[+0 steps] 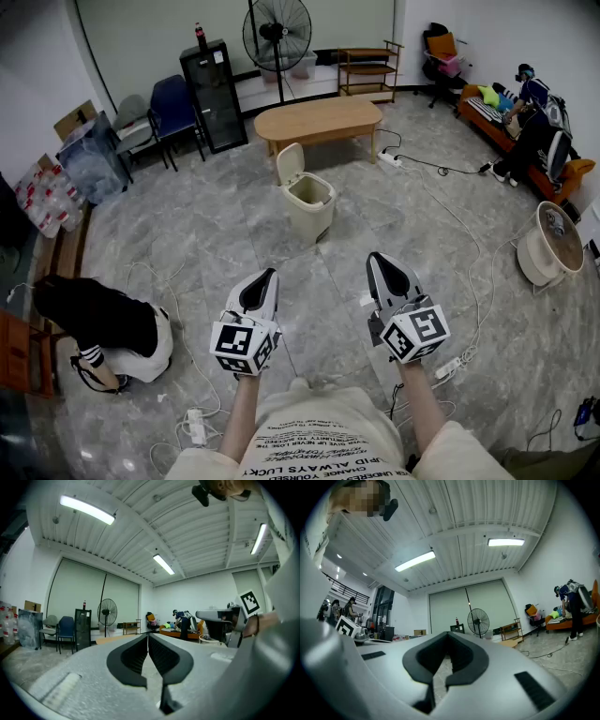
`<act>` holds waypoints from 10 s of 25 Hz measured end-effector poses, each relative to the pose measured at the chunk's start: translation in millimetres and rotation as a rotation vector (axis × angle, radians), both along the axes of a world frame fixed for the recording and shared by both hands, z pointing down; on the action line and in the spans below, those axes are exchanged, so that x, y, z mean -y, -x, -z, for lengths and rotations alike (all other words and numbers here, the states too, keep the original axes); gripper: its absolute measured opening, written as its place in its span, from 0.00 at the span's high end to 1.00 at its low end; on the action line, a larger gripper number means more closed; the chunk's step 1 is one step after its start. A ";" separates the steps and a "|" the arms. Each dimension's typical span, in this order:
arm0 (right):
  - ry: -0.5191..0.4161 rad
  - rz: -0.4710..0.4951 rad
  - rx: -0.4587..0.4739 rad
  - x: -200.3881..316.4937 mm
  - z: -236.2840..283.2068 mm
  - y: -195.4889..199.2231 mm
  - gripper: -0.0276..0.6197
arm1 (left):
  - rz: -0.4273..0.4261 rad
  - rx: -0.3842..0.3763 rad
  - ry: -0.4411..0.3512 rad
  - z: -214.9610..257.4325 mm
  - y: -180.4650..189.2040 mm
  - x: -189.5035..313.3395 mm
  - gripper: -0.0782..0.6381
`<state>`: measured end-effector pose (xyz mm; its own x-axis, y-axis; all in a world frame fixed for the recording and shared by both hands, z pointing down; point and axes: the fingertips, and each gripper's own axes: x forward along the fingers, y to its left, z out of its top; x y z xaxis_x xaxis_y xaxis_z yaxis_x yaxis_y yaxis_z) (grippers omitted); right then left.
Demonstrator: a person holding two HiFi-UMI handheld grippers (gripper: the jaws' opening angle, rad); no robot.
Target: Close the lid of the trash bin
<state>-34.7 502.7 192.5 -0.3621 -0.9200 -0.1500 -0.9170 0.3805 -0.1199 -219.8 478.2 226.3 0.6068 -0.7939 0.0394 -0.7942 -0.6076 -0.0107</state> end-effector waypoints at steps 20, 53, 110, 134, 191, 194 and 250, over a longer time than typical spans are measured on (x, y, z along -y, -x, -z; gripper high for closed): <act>0.042 0.060 0.021 1.1 -22.2 -20.6 0.95 | 0.082 -0.052 -0.014 -9.7 -24.0 1.7 0.60; 0.161 -0.052 -0.006 285.9 -52.3 -36.7 0.95 | -0.015 -0.127 0.070 -52.4 -34.6 294.9 0.49; 0.411 0.301 -0.040 747.8 -163.1 -50.1 0.95 | 0.278 0.111 0.211 -122.8 -81.4 709.3 0.49; 0.600 0.177 0.044 794.4 -330.6 -37.5 0.95 | 0.047 0.407 0.526 -335.6 -92.9 809.2 0.49; 0.740 0.187 0.003 682.8 -407.8 -133.2 0.95 | -0.005 0.461 0.626 -412.7 -202.8 683.1 0.49; 0.754 0.200 -0.002 676.9 -415.9 -139.6 0.95 | 0.008 0.443 0.652 -424.9 -210.1 673.3 0.49; 0.849 0.156 0.080 665.7 -522.9 -137.7 0.95 | 0.146 0.139 0.836 -550.3 -213.1 644.9 0.86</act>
